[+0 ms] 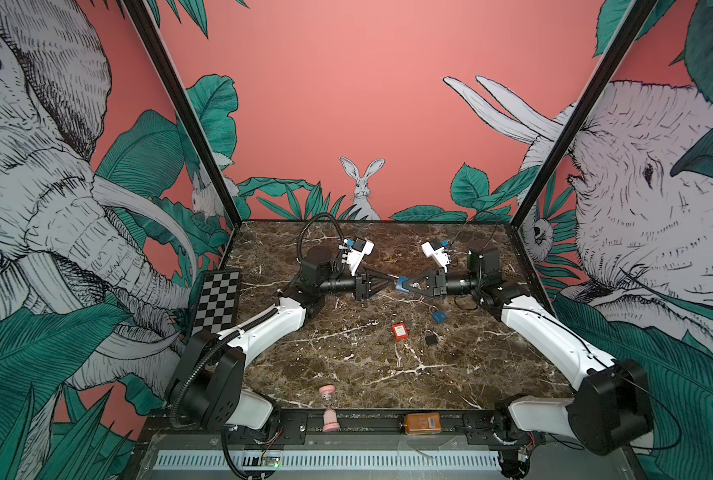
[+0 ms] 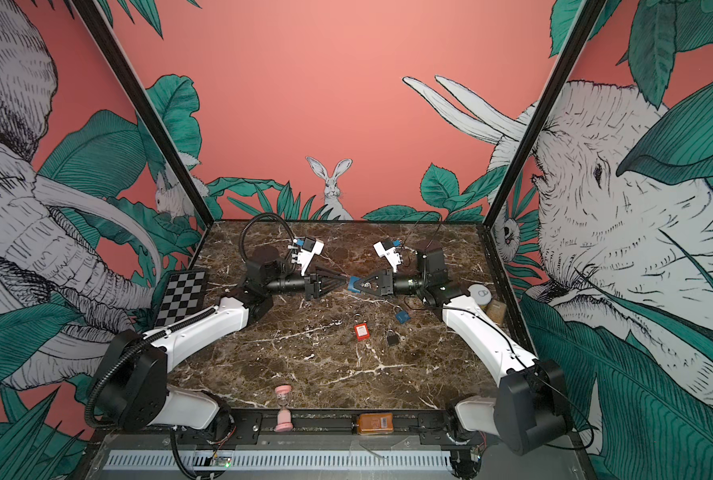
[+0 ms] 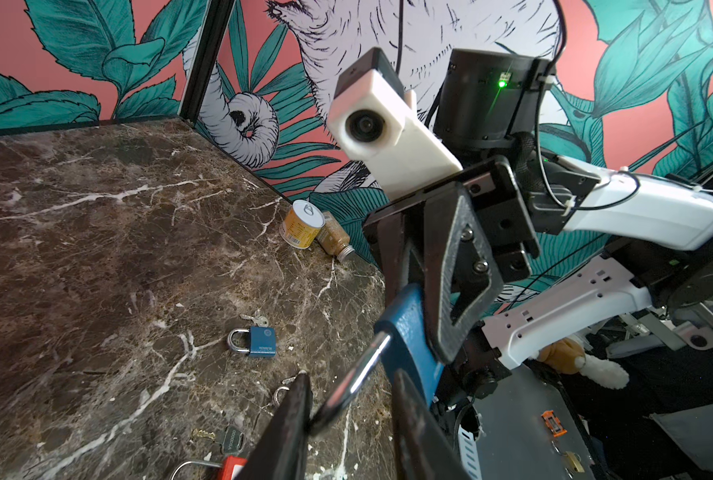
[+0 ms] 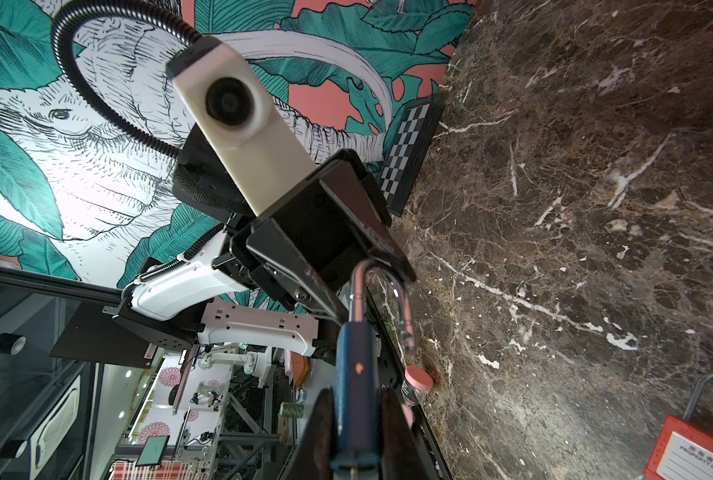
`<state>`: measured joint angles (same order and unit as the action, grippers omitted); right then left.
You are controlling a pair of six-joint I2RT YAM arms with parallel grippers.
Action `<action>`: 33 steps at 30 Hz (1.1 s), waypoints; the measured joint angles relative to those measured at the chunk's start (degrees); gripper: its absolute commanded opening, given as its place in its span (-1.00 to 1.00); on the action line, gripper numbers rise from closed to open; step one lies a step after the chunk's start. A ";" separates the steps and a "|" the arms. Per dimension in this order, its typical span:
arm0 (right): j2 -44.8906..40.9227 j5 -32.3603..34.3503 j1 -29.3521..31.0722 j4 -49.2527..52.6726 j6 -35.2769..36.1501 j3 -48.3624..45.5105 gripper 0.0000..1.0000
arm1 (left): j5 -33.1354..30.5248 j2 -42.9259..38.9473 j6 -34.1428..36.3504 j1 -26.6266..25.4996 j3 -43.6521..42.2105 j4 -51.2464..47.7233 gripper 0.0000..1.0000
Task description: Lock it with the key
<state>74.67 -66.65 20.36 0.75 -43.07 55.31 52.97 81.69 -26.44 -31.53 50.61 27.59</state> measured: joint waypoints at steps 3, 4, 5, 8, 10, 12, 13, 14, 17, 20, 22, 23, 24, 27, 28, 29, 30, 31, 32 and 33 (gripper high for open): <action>0.09 0.02 0.00 -0.13 -0.04 0.00 -1.00 | 0.04 0.00 -0.20 -0.13 0.00 0.00 -0.43; 0.09 0.02 0.00 -0.13 -0.02 0.00 -1.00 | 0.04 0.00 -0.33 -0.20 0.00 0.02 -0.46; 0.09 0.04 0.00 -0.11 0.04 0.00 -1.00 | 0.04 0.00 -0.50 -0.24 0.00 0.02 -0.51; 0.09 0.17 0.00 0.13 0.94 0.00 -1.00 | -0.09 0.00 -0.90 -0.26 0.00 0.02 -0.76; 0.04 0.26 0.00 0.26 2.08 0.02 -1.00 | 0.07 0.00 -1.31 -0.17 0.00 -0.33 -0.81; -0.07 0.17 -0.37 0.59 3.43 0.02 -1.00 | 0.26 0.00 -2.05 -0.24 0.00 -0.22 -0.87; -0.17 0.20 -0.39 0.92 4.13 0.02 -1.00 | 0.44 0.00 -2.32 -0.28 0.00 -0.17 -0.90; -0.33 0.26 -0.37 1.53 5.18 0.09 -1.00 | 0.52 0.00 -2.62 -0.31 0.00 -0.22 -0.93; -0.76 1.05 -0.37 4.46 8.98 0.90 -1.00 | 0.81 -0.02 -3.74 -0.57 -0.02 -0.04 -1.00; -1.49 2.08 -0.37 7.39 12.81 1.77 -1.00 | 1.51 -0.07 -5.70 -0.87 -0.09 0.94 -1.00; -2.27 3.13 -0.37 8.70 15.43 2.19 -1.00 | 2.29 -0.07 -7.76 -1.14 -0.11 2.19 -1.00; -2.84 3.63 -0.37 9.44 16.90 2.40 -1.00 | 2.60 -0.09 -8.83 -1.27 -0.13 2.89 -1.00; -3.26 4.02 -0.37 10.14 18.10 2.62 -1.00 | 2.75 -0.17 -9.75 -1.42 -0.13 3.43 -1.00; -3.93 4.33 -0.35 11.37 20.57 3.28 -1.00 | 2.51 -1.18 -11.45 -1.84 -0.44 4.04 -1.00; -3.98 4.28 -0.31 11.61 21.09 3.52 -1.00 | 2.27 -1.75 -11.76 -1.95 -0.66 4.02 -1.00; -3.98 4.24 -0.24 11.65 21.64 3.72 -1.00 | 1.97 -2.34 -12.02 -2.01 -0.92 4.02 -1.00; -3.98 4.15 -0.17 11.67 22.03 3.89 -1.00 | 1.62 -2.95 -12.24 -2.08 -1.20 3.98 -1.00; -3.98 4.04 -0.09 11.65 22.29 4.02 -1.00 | 1.25 -3.43 -12.41 -2.16 -1.40 3.93 -1.00; -3.98 3.93 -0.09 11.56 22.40 4.07 -1.00 | 0.87 -3.87 -12.59 -2.27 -1.62 3.89 -1.00; -3.98 3.85 -0.04 11.52 22.53 4.11 -1.00 | 0.44 -4.22 -12.68 -2.43 -1.81 3.87 -1.00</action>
<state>70.70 -62.81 20.32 12.27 -20.53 59.42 53.41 77.47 -39.11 -33.95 48.80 31.46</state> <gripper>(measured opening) 0.138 0.101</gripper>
